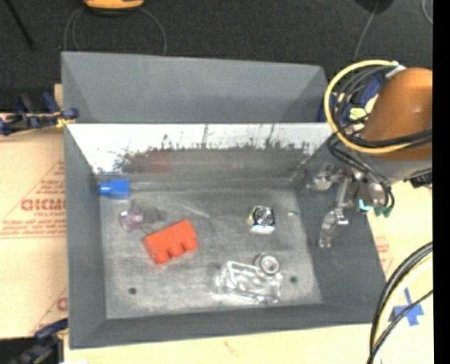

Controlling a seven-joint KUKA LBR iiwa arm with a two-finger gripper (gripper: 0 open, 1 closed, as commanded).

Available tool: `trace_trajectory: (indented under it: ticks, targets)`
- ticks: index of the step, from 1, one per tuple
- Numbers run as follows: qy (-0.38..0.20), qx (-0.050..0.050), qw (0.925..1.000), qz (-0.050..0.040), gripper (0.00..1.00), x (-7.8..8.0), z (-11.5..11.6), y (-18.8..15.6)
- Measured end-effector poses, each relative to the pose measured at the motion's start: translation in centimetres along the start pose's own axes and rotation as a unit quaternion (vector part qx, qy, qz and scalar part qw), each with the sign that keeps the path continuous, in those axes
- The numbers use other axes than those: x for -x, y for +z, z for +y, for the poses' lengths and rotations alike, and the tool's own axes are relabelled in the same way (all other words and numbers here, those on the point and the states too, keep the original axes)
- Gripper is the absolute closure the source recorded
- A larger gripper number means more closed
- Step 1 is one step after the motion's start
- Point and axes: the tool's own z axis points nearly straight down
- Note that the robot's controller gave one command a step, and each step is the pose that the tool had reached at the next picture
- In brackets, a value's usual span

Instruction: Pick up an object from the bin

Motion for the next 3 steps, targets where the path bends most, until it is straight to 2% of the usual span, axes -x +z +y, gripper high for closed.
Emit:
trace_trajectory:
  ticks: [1,2,3]
  targets:
    - [-0.088,-0.003,0.996,-0.0083,0.0,-2.1,6.3,9.3]
    - [-0.069,-0.001,0.9976,-0.0079,0.0,7.0,5.8,7.7]
    - [0.026,0.0,0.9997,-0.0032,0.0,3.6,-0.8,7.2]
